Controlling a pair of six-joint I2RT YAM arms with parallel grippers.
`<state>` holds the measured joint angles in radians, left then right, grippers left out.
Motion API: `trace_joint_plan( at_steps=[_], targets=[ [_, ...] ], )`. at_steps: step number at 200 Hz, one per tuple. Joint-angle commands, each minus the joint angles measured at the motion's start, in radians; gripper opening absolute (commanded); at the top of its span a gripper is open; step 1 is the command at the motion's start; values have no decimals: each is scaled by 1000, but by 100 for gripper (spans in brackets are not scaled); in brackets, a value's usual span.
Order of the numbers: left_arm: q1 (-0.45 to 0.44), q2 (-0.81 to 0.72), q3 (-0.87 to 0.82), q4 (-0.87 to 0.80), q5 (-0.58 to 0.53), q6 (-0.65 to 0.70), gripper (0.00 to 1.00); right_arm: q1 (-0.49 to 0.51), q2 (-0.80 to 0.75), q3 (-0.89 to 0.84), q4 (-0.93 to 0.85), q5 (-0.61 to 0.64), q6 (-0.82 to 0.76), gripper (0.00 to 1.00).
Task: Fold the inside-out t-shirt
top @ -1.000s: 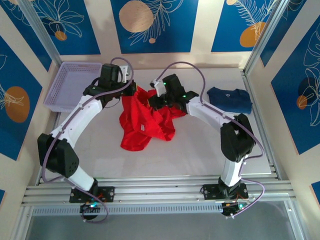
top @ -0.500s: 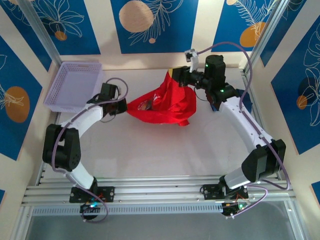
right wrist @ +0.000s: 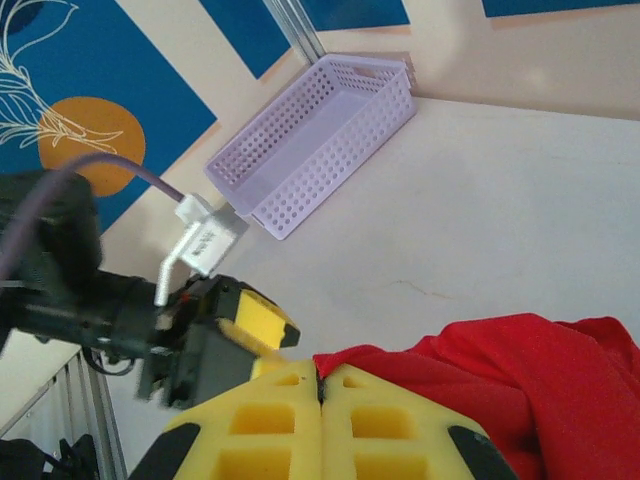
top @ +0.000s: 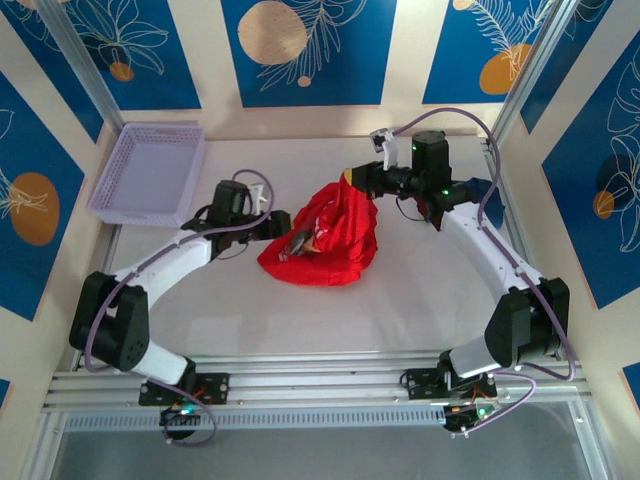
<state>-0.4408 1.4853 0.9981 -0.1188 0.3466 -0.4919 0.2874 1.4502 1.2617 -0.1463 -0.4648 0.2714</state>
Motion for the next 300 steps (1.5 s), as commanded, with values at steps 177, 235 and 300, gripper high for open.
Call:
trace_joint_plan(
  at_steps=[177, 235, 300],
  targets=[
    [207, -131, 55, 70, 7, -82, 0, -211, -293, 52, -57, 39, 164, 0],
    [160, -72, -118, 4, -123, 28, 11, -133, -266, -180, -38, -7, 57, 0],
    [-39, -162, -106, -17, -247, 196, 61, -60, -237, -245, -111, 48, 7, 0]
  ],
)
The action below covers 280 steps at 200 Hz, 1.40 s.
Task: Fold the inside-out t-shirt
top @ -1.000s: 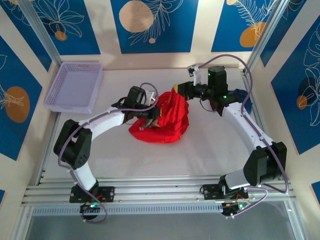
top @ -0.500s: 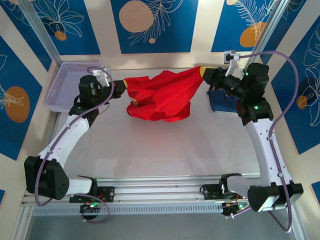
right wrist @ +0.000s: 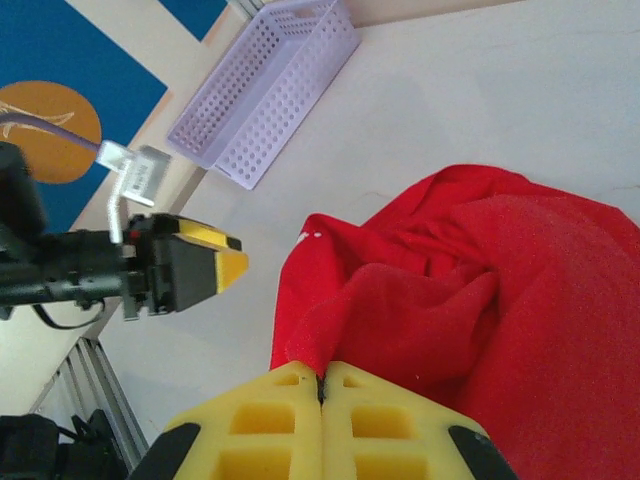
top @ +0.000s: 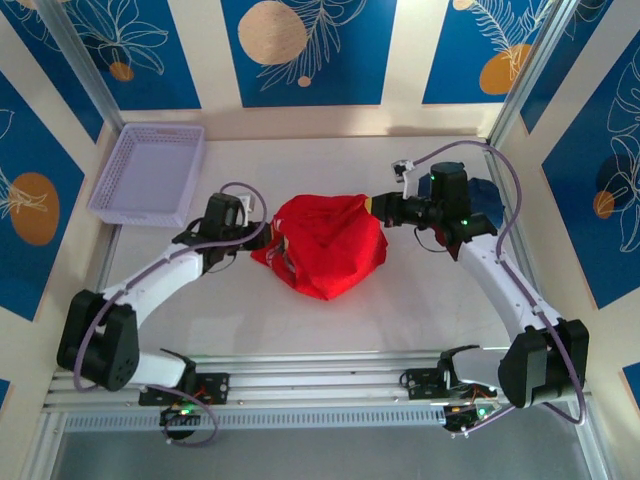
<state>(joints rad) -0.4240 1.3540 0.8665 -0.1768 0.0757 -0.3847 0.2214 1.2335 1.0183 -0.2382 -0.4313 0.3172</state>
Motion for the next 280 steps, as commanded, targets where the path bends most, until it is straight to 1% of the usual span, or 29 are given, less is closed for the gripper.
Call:
trace_joint_plan(
  at_steps=[1, 19, 31, 42, 53, 62, 70, 82, 90, 104, 116, 124, 139, 151, 168, 182, 195, 210, 222, 235, 244, 258, 280],
  targets=[
    [-58, -27, 27, 43, 31, 91, 62, 6, -21, -1, -19, 14, -39, 0],
    [-81, 65, 89, 34, 137, 116, 69, 9, -22, 11, -22, 9, -41, 0],
    [-85, 148, 146, -10, 160, 136, 72, 10, -30, 26, -33, 10, -43, 0],
    [-85, 225, 200, -56, 165, 149, 72, 12, -45, 35, -42, 15, -47, 0],
    [-85, 292, 247, -98, 132, 154, 72, 10, -64, 43, -48, 25, -51, 0],
    [-85, 332, 272, -111, 117, 157, 69, 11, -75, 53, -60, 34, -57, 0],
    [-82, 358, 287, -111, 117, 155, 64, 9, -83, 65, -73, 43, -63, 0],
    [-81, 384, 302, -102, 135, 150, 52, 6, -97, 84, -93, 56, -68, 0],
    [-79, 391, 309, -96, 141, 142, 42, 4, -104, 96, -103, 63, -71, 0],
    [-66, 388, 318, -82, 154, 128, 21, 1, -122, 114, -116, 82, -76, 0],
    [-40, 367, 317, -56, 183, 107, 7, -5, -137, 134, -123, 92, -79, 0],
    [-15, 343, 308, -26, 215, 85, 0, -12, -146, 151, -124, 95, -79, 0],
    [45, 271, 276, 50, 267, 20, 0, -29, -163, 186, -105, 102, -50, 0],
    [96, 191, 222, 146, 300, -52, 0, -46, -176, 205, -61, 100, 8, 0],
    [141, 56, 122, 269, 283, -117, 0, -62, -182, 217, 23, 82, 111, 0],
    [142, -53, 41, 326, 273, -111, 0, -62, -172, 220, 75, 66, 180, 0],
    [130, -133, -53, 388, 338, -88, 0, -51, -147, 218, 80, 66, 211, 0],
    [71, -185, -154, 392, 396, 9, 0, -26, -102, 210, 43, 68, 200, 0],
    [-8, -196, -203, 327, 410, 113, 10, -8, -63, 182, 18, 64, 188, 0],
    [-102, -188, -225, 259, 412, 211, 31, 0, -26, 144, 18, 35, 185, 0],
    [-155, -180, -230, 228, 406, 247, 40, 3, -5, 122, 10, 19, 174, 0],
    [-192, -182, -235, 221, 393, 260, 49, 6, 21, 106, -30, 3, 140, 0],
    [-199, -201, -217, 235, 287, 239, 58, 10, 29, 71, -93, 6, 81, 0]
  ],
)
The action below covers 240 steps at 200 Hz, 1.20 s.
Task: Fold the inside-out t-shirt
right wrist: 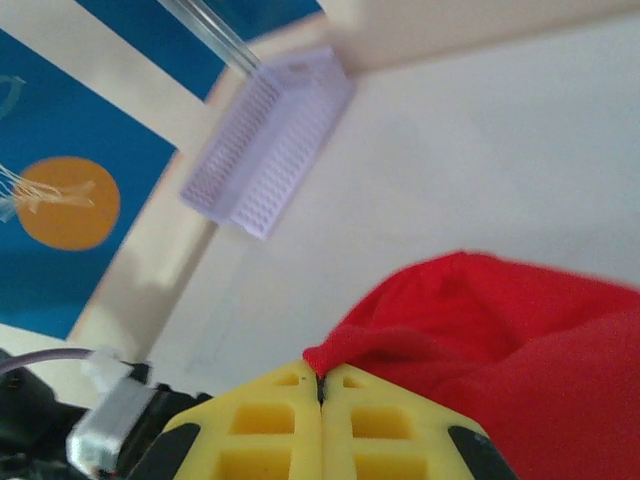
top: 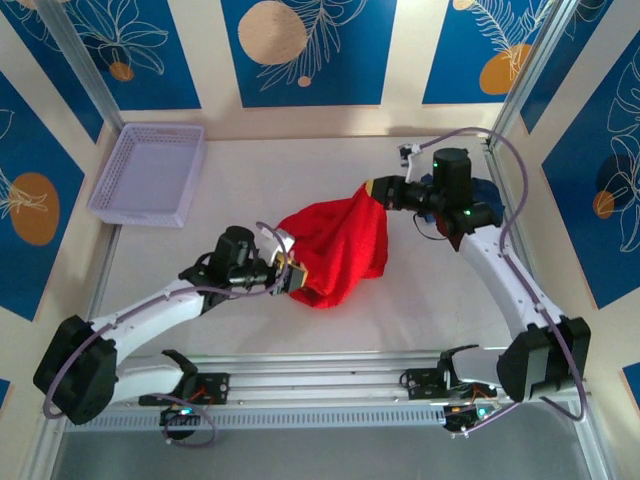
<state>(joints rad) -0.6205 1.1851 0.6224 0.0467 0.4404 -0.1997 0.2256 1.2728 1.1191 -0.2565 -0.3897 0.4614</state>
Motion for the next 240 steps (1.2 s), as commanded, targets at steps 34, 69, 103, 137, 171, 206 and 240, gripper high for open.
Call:
trace_joint_plan(
  at_steps=[34, 69, 103, 137, 171, 206, 240],
  targets=[
    [-7, 140, 202, -66, -141, 61, 69, 3, -40, -79, -105, -35, -98, 0],
    [-45, 348, 374, -109, -158, 152, 72, -10, -58, -76, -123, -33, -105, 0],
    [-64, 528, 524, -196, -144, 257, 79, -25, -68, -67, -138, -38, -114, 0],
    [-70, 651, 610, -184, -142, 251, 71, -43, -81, -71, -130, -40, -112, 0],
    [-59, 662, 688, -120, -114, 143, 19, -52, -83, -59, -146, -36, -129, 0],
    [48, 477, 660, -44, 82, -117, 0, -58, -143, -2, -219, 40, -230, 0],
    [188, 292, 616, -9, 231, -377, 0, -59, -199, 31, -148, 0, -226, 0]
  ],
)
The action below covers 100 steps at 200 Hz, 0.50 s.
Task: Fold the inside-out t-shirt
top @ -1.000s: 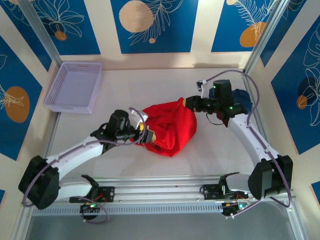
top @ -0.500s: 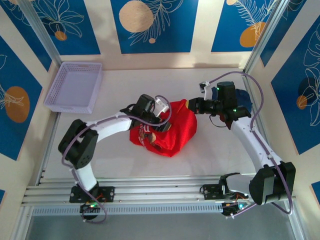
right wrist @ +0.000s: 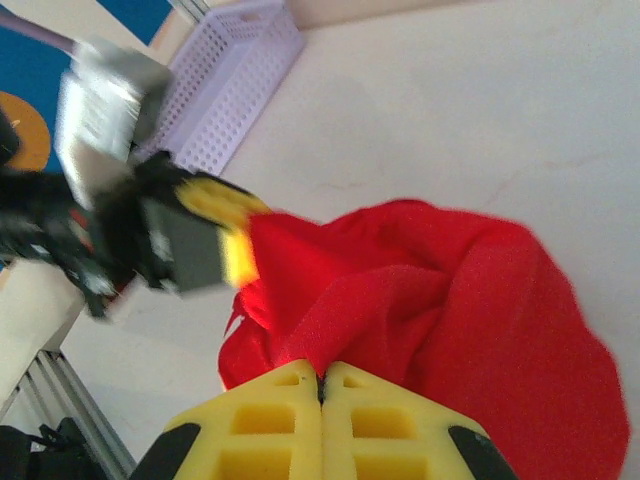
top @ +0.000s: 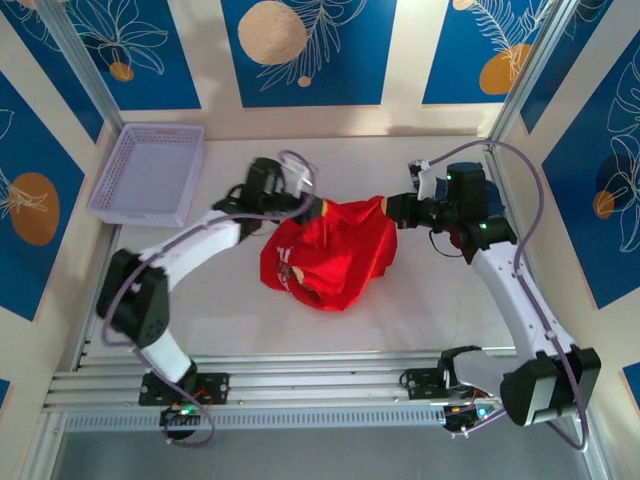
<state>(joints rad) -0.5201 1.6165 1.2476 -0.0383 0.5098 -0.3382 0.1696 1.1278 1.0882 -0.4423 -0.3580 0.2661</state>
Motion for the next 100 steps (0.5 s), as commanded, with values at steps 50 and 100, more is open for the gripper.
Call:
trace_joint_plan(
  at_steps=[50, 100],
  targets=[
    [177, -268, 49, 28, 356, -354, 0, -4, -41, 180, 20, 31, 54, 0],
    [155, -358, -30, -77, 338, -172, 0, 18, 36, 127, -63, 179, 51, 0]
  ],
)
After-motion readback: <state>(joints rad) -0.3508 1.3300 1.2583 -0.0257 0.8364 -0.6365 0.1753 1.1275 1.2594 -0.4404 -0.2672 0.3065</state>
